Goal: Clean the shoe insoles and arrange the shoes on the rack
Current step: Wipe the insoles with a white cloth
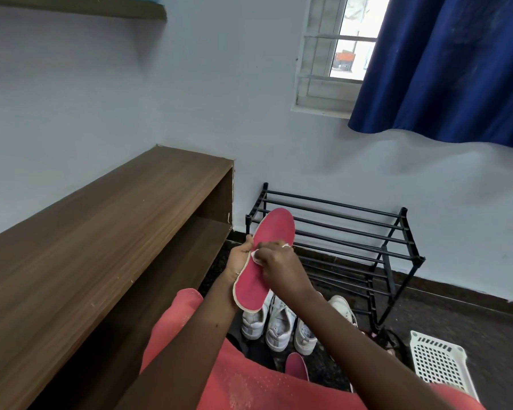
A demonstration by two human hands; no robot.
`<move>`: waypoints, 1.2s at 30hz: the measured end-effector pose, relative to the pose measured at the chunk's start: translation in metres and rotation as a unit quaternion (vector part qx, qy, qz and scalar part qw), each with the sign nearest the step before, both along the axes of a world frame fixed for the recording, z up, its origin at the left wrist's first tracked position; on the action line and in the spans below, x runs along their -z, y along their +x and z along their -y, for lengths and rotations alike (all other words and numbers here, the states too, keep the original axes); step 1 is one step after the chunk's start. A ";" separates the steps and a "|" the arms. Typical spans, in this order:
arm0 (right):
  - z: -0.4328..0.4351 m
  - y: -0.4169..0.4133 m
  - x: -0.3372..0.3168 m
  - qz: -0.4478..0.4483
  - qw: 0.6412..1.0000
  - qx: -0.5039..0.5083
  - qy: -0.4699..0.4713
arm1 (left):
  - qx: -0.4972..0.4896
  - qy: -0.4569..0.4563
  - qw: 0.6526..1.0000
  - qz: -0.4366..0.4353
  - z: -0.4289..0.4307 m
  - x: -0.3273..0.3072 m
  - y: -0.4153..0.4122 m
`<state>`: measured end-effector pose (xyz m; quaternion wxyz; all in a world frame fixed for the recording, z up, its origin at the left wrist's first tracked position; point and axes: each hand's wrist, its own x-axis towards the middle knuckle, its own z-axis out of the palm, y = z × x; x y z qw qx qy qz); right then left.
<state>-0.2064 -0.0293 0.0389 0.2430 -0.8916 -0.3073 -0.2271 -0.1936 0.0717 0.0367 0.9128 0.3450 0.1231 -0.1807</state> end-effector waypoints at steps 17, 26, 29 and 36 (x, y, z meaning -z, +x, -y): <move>0.014 0.029 -0.025 -0.049 0.995 0.083 -0.008 | -0.007 0.035 0.999 0.005 0.000 -0.023 -0.012; 0.011 -0.014 -0.007 -0.018 1.000 0.007 -0.025 | -0.019 0.112 0.994 0.007 -0.001 -0.025 -0.014; 0.023 0.010 -0.017 0.003 0.999 0.037 -0.029 | -0.028 0.129 0.991 0.004 0.004 -0.024 -0.013; 0.018 0.027 -0.027 -0.049 0.997 0.059 0.024 | -0.065 0.142 0.988 0.005 0.001 -0.029 -0.010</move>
